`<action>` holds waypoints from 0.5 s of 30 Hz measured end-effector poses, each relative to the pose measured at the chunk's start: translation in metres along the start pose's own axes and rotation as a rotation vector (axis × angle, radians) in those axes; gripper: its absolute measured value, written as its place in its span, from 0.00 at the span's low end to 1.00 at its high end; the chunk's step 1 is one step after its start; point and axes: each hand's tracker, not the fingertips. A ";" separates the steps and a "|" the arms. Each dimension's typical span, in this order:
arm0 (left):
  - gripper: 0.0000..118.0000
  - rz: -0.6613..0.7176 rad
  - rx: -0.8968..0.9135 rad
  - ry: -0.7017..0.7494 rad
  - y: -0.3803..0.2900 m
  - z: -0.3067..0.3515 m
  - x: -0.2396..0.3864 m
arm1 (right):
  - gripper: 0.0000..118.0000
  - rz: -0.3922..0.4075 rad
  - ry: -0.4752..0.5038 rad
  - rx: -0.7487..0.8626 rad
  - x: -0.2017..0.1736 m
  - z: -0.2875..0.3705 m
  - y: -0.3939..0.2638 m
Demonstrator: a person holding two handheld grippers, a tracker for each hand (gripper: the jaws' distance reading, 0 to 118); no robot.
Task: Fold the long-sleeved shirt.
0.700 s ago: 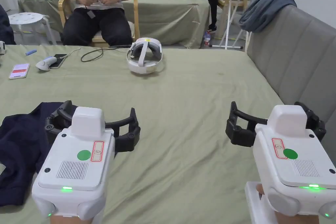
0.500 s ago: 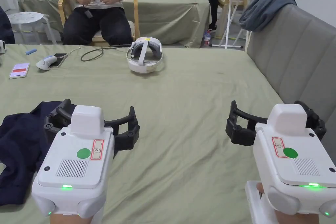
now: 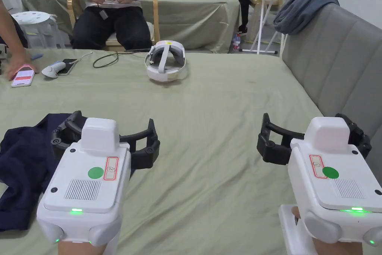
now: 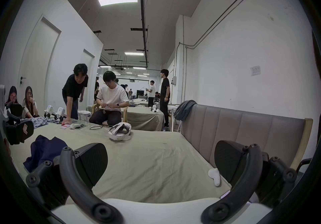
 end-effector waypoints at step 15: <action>0.94 0.004 0.008 -0.004 0.001 0.000 -0.001 | 1.00 -0.002 -0.004 -0.005 0.001 0.000 -0.001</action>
